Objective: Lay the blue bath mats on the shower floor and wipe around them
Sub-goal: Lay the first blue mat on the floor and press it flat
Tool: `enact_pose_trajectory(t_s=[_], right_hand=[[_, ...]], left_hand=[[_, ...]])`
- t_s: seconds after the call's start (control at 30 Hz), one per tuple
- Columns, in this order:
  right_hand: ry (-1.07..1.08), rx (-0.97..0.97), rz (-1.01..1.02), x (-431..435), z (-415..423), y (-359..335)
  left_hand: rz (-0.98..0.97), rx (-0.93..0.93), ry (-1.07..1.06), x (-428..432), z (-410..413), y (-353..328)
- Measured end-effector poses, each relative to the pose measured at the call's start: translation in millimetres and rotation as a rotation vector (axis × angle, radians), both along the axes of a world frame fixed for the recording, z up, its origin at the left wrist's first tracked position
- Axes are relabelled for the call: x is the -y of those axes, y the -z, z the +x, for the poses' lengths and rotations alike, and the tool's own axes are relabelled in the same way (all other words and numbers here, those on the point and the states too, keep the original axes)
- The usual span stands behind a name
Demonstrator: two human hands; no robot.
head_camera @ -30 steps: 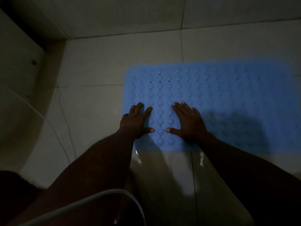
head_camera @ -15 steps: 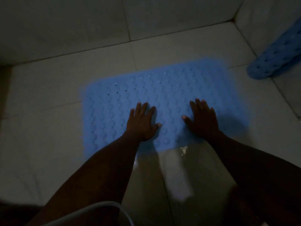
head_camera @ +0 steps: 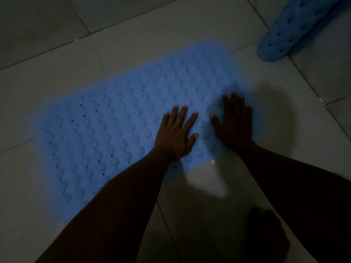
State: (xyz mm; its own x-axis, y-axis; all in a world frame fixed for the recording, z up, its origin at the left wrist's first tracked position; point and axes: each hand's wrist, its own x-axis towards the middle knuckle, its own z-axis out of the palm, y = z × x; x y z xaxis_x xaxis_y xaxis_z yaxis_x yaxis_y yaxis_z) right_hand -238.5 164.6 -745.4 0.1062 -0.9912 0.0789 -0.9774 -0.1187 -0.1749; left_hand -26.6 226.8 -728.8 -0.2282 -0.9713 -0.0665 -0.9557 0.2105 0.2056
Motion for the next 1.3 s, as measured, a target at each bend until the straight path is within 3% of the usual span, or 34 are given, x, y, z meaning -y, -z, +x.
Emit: enact_pose_trajectory(t_s=[0.13, 0.27, 0.77, 1.13, 1.3], right_hand=[[0.006, -0.01, -0.083, -3, 3, 2], [0.006, -0.026, -0.108, -1, 4, 2], [0.014, 0.054, 0.101, 9, 5, -7], [-0.002, 0.056, 0.46, 27, 10, -50], [-0.004, -0.016, 0.419, 34, 7, -87]], left_hand=[[-0.131, 0.038, 0.012, -5, 0, 7], [-0.086, 0.055, -0.003, -2, 0, 4], [-0.023, 0.065, -0.019, 2, -2, -2], [0.389, 0.129, -0.047, 37, -14, -69], [0.492, 0.177, -0.052, 47, -3, -88]])
